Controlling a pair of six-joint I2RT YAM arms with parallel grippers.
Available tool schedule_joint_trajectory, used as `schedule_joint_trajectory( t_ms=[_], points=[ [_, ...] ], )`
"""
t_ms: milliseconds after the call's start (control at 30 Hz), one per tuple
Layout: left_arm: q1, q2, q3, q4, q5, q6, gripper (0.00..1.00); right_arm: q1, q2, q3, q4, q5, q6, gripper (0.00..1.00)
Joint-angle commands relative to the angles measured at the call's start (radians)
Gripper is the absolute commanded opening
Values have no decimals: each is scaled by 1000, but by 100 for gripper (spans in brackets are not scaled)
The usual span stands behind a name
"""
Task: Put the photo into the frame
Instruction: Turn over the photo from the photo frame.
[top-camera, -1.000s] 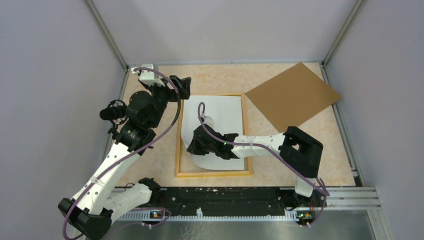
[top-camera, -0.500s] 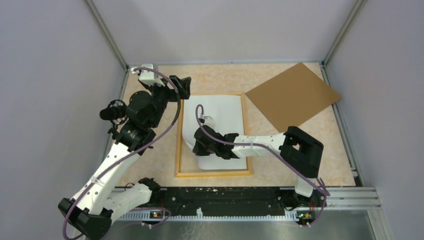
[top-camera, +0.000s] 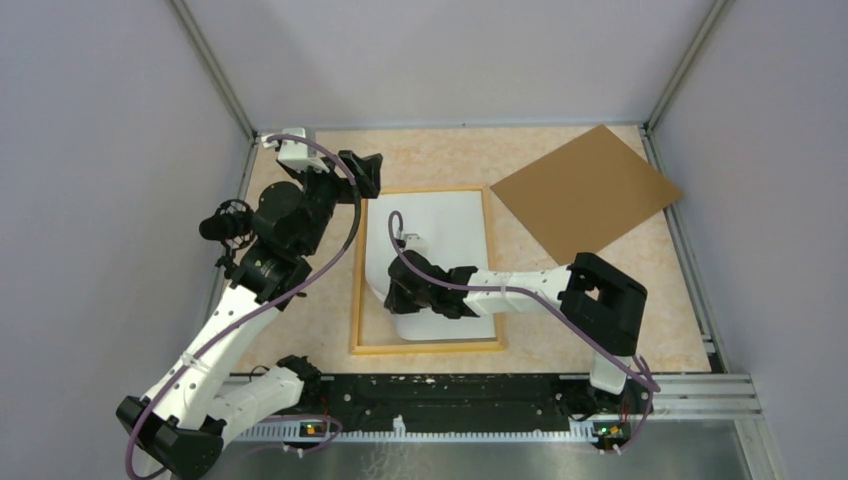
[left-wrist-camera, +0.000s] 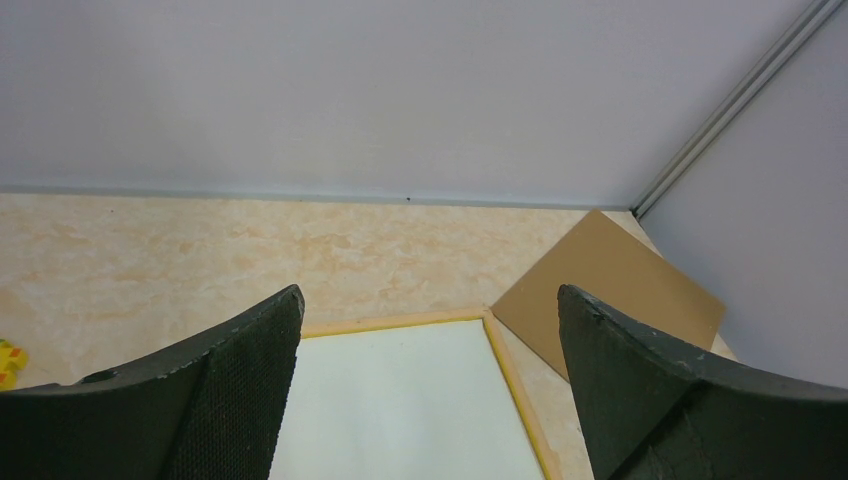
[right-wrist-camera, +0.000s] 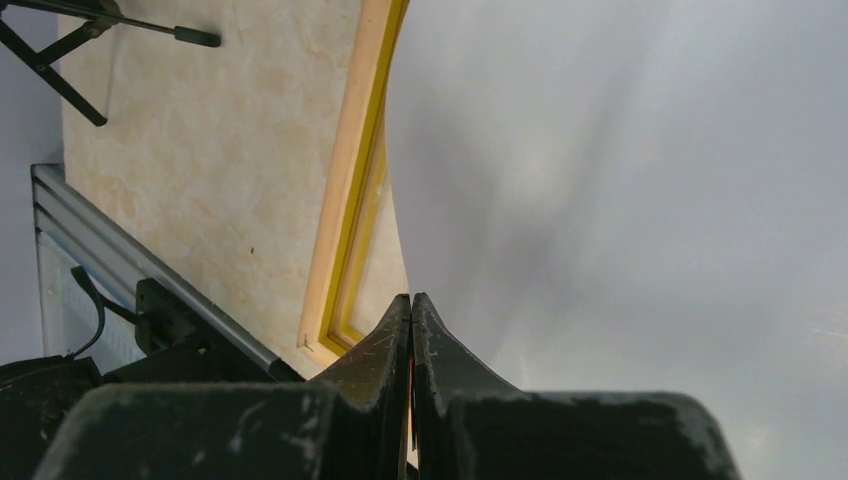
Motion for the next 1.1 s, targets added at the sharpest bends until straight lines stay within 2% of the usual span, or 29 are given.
schedule_joint_trajectory(
  t_ms=[0,267,500,767,1000,1067],
  points=[
    [6,-3,14,45,11,-3,99,8,-12,-11,55,-62,-22,0],
    [9,1,15,45,22,-10,99,7,-16,-28,70,-34,-25,0],
    [11,2,14,45,23,-13,99,3,13,6,68,1,-54,6],
    [12,-1,14,45,20,-12,99,3,25,18,76,-51,-55,25],
    [12,7,14,45,33,-19,99,2,-40,-24,147,-76,-63,51],
    [11,8,14,45,41,-25,99,3,-65,-38,168,-84,-65,56]
  ],
)
